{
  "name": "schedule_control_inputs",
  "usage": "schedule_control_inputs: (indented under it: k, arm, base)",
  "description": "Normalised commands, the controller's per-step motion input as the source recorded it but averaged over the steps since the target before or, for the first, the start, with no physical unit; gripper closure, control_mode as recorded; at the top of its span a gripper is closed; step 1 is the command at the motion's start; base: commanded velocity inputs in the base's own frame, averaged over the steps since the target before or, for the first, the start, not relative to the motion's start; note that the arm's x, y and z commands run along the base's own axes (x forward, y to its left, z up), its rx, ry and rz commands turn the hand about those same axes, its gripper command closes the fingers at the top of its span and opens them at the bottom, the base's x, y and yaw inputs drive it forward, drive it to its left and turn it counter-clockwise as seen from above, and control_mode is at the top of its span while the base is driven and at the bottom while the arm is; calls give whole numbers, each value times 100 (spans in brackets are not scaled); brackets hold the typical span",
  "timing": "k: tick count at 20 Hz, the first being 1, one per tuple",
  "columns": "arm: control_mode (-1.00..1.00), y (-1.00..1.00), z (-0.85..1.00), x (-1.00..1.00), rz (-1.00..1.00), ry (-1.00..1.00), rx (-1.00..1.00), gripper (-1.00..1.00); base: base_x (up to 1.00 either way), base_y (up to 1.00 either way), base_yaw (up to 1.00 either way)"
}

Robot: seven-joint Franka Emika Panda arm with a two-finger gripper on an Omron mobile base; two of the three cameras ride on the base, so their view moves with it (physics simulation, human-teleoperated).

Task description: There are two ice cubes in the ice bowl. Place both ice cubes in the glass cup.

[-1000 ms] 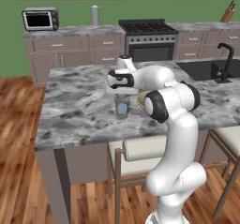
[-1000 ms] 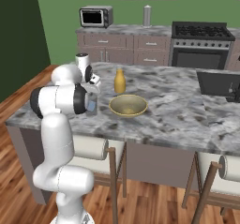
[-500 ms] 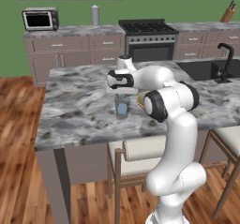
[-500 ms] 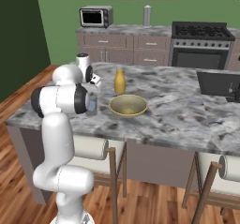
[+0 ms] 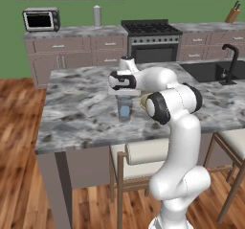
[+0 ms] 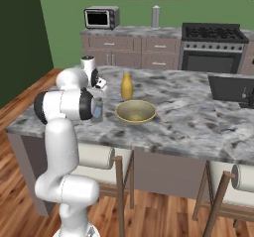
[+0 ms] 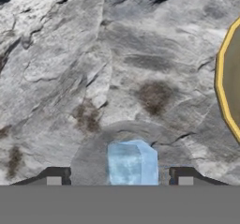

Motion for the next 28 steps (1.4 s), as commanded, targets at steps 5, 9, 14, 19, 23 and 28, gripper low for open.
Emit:
schedule_control_inputs:
  k: [5, 9, 14, 19, 23, 28]
  arm:
    - [-100, 0, 2, -59, 0, -6, 0, -100]
    - [-100, -1, 0, -100, 0, -15, 0, -100]
    - [-100, -6, 1, -100, 0, -8, 0, -100]
    - [-100, -31, 17, -100, 0, -13, 2, -100]
    - [-100, -25, 91, -100, 0, -36, 6, -100]
    - [-100, -21, 12, -52, -6, -31, 2, -100]
  base:
    - [0, 0, 0]
    - [0, 0, 0]
    - [0, 0, 0]
    - [0, 0, 0]
    - [0, 0, 0]
    - [0, 0, 0]
